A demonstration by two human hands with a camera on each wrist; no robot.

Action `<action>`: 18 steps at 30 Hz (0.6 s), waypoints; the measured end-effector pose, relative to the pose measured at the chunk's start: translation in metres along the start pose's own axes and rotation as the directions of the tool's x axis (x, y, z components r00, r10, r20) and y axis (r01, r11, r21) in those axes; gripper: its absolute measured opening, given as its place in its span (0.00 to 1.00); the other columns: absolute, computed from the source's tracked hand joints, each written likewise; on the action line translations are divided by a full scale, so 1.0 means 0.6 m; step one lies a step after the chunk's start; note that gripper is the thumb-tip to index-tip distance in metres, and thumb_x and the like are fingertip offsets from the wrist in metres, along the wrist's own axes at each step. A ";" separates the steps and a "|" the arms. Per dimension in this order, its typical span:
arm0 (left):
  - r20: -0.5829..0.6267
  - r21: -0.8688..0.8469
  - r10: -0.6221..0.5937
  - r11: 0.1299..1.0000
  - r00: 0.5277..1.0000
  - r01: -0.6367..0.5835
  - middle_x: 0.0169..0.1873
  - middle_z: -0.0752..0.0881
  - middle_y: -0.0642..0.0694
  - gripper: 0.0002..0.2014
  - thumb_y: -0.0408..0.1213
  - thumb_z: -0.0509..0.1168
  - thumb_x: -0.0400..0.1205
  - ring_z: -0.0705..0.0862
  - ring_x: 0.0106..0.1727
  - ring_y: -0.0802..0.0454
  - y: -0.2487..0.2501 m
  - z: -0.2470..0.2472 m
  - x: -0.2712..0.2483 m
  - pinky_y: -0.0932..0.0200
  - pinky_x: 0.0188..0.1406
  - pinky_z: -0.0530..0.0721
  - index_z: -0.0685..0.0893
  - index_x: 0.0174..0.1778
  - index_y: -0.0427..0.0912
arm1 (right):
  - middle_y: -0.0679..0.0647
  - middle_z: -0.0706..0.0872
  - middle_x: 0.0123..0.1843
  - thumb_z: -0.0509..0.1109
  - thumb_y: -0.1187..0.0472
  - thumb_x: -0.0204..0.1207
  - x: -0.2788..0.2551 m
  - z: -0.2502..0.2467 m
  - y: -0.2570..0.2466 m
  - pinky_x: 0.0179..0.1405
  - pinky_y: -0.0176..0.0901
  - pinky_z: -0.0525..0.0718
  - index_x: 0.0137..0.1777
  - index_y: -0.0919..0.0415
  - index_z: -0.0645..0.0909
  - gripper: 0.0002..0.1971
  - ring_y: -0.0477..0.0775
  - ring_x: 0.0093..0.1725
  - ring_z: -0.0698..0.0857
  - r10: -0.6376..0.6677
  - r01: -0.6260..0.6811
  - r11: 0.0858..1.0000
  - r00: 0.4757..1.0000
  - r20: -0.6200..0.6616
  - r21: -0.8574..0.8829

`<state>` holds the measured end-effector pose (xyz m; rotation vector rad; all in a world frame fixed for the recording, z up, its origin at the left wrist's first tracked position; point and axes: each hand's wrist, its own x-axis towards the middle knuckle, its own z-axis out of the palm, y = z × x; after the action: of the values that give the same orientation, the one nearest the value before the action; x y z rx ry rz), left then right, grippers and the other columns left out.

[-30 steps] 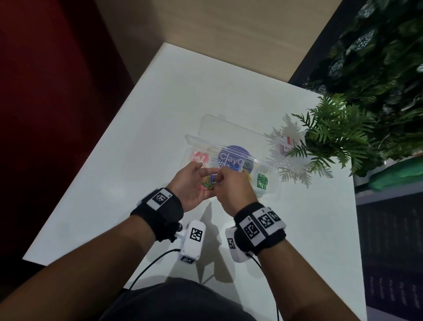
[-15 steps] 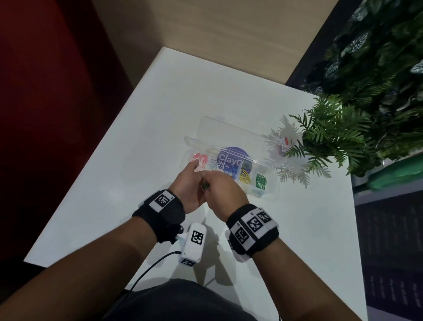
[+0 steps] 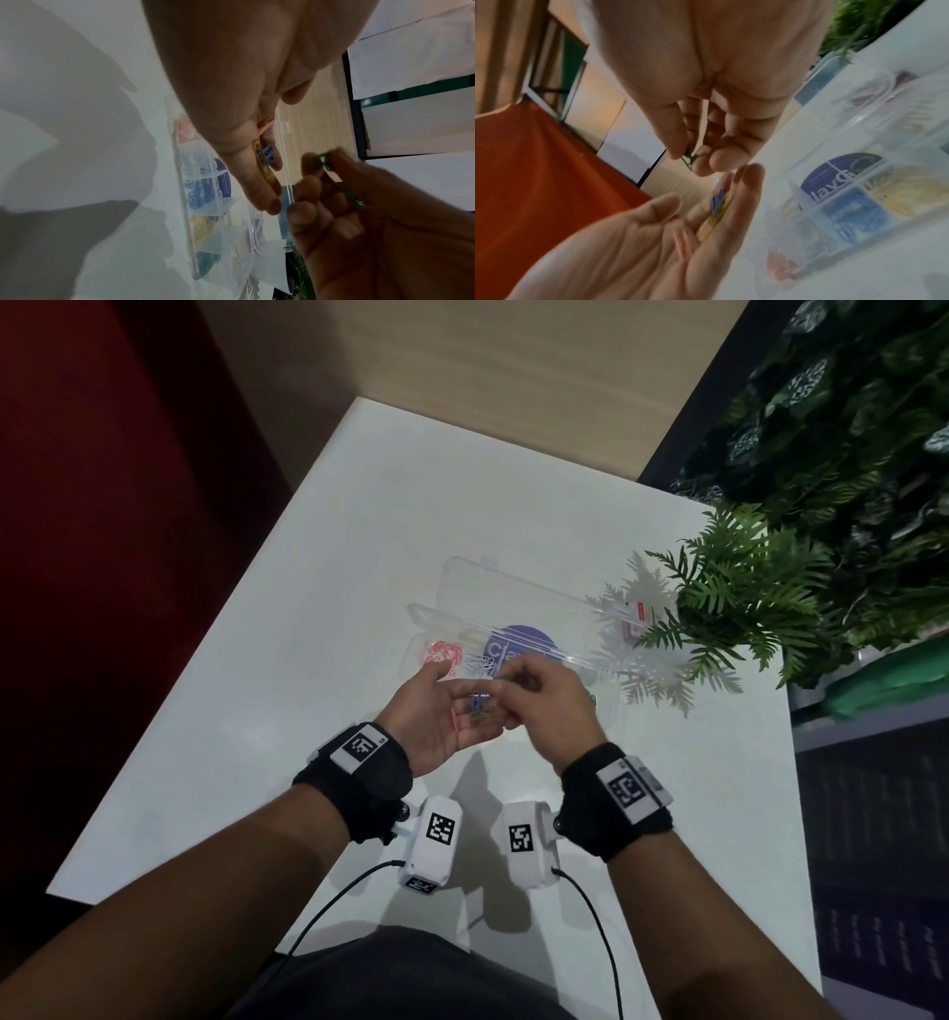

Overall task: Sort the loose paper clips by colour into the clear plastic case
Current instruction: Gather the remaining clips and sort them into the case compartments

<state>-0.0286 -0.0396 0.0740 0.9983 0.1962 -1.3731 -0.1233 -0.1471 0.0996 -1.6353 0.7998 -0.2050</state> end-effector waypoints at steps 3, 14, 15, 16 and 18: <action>-0.021 0.010 -0.007 1.000 1.000 0.007 0.55 0.84 0.28 0.28 0.52 0.47 0.88 0.84 0.59 0.31 0.002 -0.002 0.005 0.44 0.62 0.81 0.79 0.60 0.29 | 0.59 0.83 0.33 0.69 0.73 0.74 0.017 -0.034 0.003 0.27 0.39 0.80 0.41 0.65 0.79 0.04 0.51 0.27 0.82 0.065 -0.056 0.992 0.995 -0.078 0.117; -0.003 -0.039 -0.042 0.998 0.999 0.042 0.57 0.85 0.29 0.26 0.50 0.48 0.88 0.86 0.57 0.32 0.007 0.002 0.031 0.45 0.60 0.83 0.79 0.62 0.30 | 0.61 0.84 0.33 0.70 0.73 0.74 0.065 -0.140 0.065 0.25 0.39 0.77 0.43 0.61 0.82 0.06 0.52 0.26 0.78 0.214 -0.178 0.972 0.940 -0.266 0.154; -0.002 -0.037 -0.044 0.998 0.999 0.044 0.57 0.84 0.29 0.26 0.49 0.48 0.88 0.86 0.57 0.32 0.007 0.003 0.033 0.45 0.60 0.83 0.79 0.62 0.30 | 0.60 0.84 0.33 0.70 0.72 0.74 0.071 -0.148 0.074 0.25 0.39 0.77 0.44 0.62 0.83 0.05 0.51 0.26 0.78 0.221 -0.203 0.975 0.929 -0.298 0.090; -0.001 -0.036 -0.047 0.998 0.999 0.047 0.57 0.84 0.29 0.26 0.49 0.48 0.88 0.86 0.57 0.32 0.006 0.004 0.034 0.44 0.60 0.83 0.79 0.61 0.30 | 0.59 0.84 0.33 0.71 0.71 0.74 0.077 -0.155 0.084 0.26 0.40 0.78 0.45 0.63 0.84 0.04 0.52 0.27 0.79 0.219 -0.228 0.974 0.920 -0.326 0.013; 0.001 -0.034 -0.049 0.998 0.999 0.049 0.57 0.83 0.28 0.26 0.48 0.48 0.88 0.85 0.58 0.31 0.005 0.008 0.037 0.44 0.60 0.83 0.79 0.62 0.29 | 0.60 0.85 0.34 0.72 0.68 0.74 0.089 -0.164 0.103 0.30 0.44 0.81 0.43 0.63 0.85 0.02 0.53 0.28 0.80 0.213 -0.274 0.953 0.910 -0.357 -0.129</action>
<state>-0.0225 -0.0591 0.0641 0.9703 0.2449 -1.4103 -0.1612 -0.2591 0.0505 -1.6681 1.3121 -0.2464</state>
